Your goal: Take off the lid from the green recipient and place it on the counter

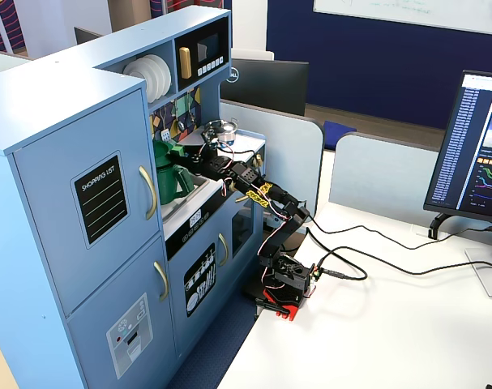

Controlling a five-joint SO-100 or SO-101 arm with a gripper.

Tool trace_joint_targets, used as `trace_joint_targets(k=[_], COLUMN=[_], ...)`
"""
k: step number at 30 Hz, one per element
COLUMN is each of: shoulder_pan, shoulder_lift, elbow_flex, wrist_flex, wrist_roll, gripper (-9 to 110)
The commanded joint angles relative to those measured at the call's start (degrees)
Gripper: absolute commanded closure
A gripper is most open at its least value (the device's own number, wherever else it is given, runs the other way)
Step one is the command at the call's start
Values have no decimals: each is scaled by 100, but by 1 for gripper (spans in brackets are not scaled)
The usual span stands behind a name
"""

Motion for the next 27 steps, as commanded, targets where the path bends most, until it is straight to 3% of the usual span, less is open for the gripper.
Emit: trace_joint_targets(k=[1,12,27], shoulder_pan=[729,2839,3146], shoulder_lift=[237,545,387], elbow_flex=[-589,-308,2232], wrist_flex=[-167,-9,-2268], wrist_roll=[123,431,316], gripper=[102,102,101])
